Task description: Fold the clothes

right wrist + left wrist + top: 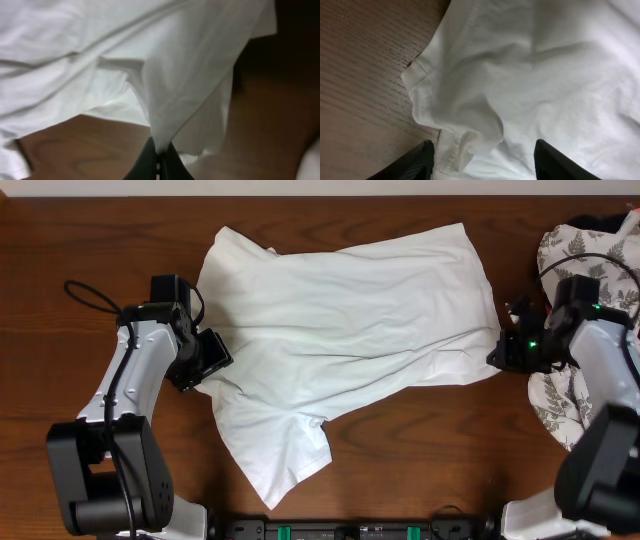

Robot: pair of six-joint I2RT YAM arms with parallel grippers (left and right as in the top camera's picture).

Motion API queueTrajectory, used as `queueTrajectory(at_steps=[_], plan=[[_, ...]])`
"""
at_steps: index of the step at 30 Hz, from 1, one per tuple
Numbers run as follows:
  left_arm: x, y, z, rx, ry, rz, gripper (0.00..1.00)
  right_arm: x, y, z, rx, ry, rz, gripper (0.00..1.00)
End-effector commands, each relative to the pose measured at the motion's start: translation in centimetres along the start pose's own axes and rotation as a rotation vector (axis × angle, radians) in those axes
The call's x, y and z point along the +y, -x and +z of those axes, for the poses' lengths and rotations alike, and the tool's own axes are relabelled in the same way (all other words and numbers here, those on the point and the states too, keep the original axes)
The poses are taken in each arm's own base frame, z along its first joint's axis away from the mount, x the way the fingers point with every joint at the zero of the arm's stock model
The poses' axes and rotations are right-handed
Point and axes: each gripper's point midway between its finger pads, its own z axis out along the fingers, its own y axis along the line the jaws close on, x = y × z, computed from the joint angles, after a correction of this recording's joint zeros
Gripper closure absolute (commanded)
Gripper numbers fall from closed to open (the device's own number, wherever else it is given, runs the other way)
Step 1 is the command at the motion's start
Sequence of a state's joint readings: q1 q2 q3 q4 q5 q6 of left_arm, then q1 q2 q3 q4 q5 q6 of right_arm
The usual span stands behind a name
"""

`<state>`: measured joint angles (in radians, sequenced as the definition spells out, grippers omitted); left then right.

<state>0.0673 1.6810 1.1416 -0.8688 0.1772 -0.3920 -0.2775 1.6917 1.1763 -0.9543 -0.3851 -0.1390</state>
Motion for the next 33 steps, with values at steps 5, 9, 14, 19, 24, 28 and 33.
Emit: queueTrajectory(at_steps=[5, 9, 14, 19, 24, 28, 33], plan=[[-0.5, -0.5, -0.8, 0.017, -0.026, 0.006, 0.35, -0.7, -1.3, -3.4, -0.015, -0.125, 0.174, 0.99], [-1.3, -2.1, -0.9, 0.095, -0.082, -0.002, 0.35, -1.1, -2.8, -3.4, 0.043, -0.152, 0.205, 0.99], [-0.8, -3.8, -1.1, 0.164, -0.064, -0.011, 0.35, -2.3, -4.2, -3.7, 0.096, -0.239, 0.216, 0.99], [-0.1, -5.2, -1.4, 0.221, -0.04, 0.003, 0.35, -2.5, -4.7, -3.5, 0.11, -0.243, 0.22, 0.99], [-1.4, -7.0, -2.0, 0.306, -0.133, 0.042, 0.35, -2.8, -4.3, -3.0, 0.085, -0.244, 0.214, 0.99], [-1.0, -7.8, -2.1, 0.342, -0.115, 0.044, 0.34, -2.8, -4.1, -2.9, 0.079, -0.245, 0.219, 0.99], [0.4, -10.2, -1.7, 0.431, -0.067, 0.02, 0.31, -2.8, -4.1, -2.9, 0.076, -0.245, 0.219, 0.99]])
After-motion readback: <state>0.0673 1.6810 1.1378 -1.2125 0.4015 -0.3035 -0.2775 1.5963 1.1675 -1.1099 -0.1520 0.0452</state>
